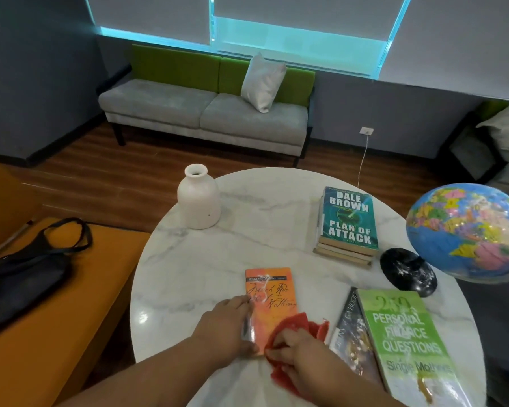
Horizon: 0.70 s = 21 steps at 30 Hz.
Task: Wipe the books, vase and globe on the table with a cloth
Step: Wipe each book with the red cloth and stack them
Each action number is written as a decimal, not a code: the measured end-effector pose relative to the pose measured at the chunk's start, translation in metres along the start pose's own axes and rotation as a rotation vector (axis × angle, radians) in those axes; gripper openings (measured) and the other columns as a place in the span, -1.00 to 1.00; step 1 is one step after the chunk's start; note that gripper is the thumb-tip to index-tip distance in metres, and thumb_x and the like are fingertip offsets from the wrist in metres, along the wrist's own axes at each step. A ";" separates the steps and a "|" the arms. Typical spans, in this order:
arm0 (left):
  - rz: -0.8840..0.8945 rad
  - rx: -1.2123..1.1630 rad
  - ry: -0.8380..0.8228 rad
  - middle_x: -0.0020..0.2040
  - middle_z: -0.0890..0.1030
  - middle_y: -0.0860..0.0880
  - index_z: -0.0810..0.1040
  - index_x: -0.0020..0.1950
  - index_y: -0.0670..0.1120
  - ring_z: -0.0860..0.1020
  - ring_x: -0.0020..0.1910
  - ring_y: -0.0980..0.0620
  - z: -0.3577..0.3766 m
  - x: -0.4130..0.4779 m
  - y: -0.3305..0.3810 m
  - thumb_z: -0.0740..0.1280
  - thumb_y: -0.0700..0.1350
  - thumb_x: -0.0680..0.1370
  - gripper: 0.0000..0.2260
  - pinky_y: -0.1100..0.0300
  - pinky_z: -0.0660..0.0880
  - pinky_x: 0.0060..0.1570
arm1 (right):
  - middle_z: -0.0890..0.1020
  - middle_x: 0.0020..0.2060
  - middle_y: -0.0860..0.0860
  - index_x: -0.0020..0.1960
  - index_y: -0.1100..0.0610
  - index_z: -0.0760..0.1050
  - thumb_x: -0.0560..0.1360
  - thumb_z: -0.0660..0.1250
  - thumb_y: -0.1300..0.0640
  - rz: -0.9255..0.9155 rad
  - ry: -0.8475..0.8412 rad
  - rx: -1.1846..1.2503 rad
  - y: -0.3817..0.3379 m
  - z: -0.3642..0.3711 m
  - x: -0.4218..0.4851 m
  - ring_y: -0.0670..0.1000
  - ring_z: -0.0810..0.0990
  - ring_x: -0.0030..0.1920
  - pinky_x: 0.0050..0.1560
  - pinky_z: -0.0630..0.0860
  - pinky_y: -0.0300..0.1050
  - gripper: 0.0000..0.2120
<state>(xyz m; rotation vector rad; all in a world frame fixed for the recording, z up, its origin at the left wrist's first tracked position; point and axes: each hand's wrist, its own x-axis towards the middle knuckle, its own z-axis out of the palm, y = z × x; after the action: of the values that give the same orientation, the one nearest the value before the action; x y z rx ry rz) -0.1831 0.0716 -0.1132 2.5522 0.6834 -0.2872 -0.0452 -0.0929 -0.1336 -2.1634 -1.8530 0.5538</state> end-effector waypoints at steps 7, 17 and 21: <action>-0.009 0.031 0.047 0.52 0.17 0.12 0.19 0.52 0.02 0.23 0.45 0.02 0.002 -0.003 0.012 0.37 0.13 0.48 -0.32 0.08 0.33 0.36 | 0.49 0.24 -0.11 0.27 -0.05 0.52 0.52 0.16 -0.08 0.248 0.001 0.010 0.009 -0.024 0.003 0.00 0.47 0.22 0.27 0.40 -0.16 -0.63; -0.102 0.084 0.053 0.45 0.25 0.12 0.27 0.45 0.02 0.25 0.41 0.05 -0.002 0.007 0.025 0.43 0.07 0.41 -0.34 0.05 0.42 0.25 | 0.25 0.42 -0.16 0.44 -0.18 0.27 0.53 0.15 -0.11 0.089 -0.174 -0.122 0.021 -0.042 0.040 0.04 0.23 0.38 0.35 0.31 -0.04 -0.52; -0.141 0.094 0.062 0.42 0.30 0.11 0.31 0.42 0.02 0.27 0.40 0.05 -0.002 0.011 0.025 0.44 0.06 0.40 -0.37 0.06 0.43 0.23 | 0.26 0.43 -0.12 0.46 -0.12 0.27 0.55 0.19 -0.07 -0.103 -0.211 -0.186 0.023 -0.041 0.057 0.08 0.27 0.36 0.35 0.31 -0.01 -0.52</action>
<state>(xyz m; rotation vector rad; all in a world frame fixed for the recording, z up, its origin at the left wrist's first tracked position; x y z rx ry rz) -0.1603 0.0582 -0.1047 2.6157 0.8959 -0.2947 0.0001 -0.0385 -0.1139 -2.1802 -2.1932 0.6314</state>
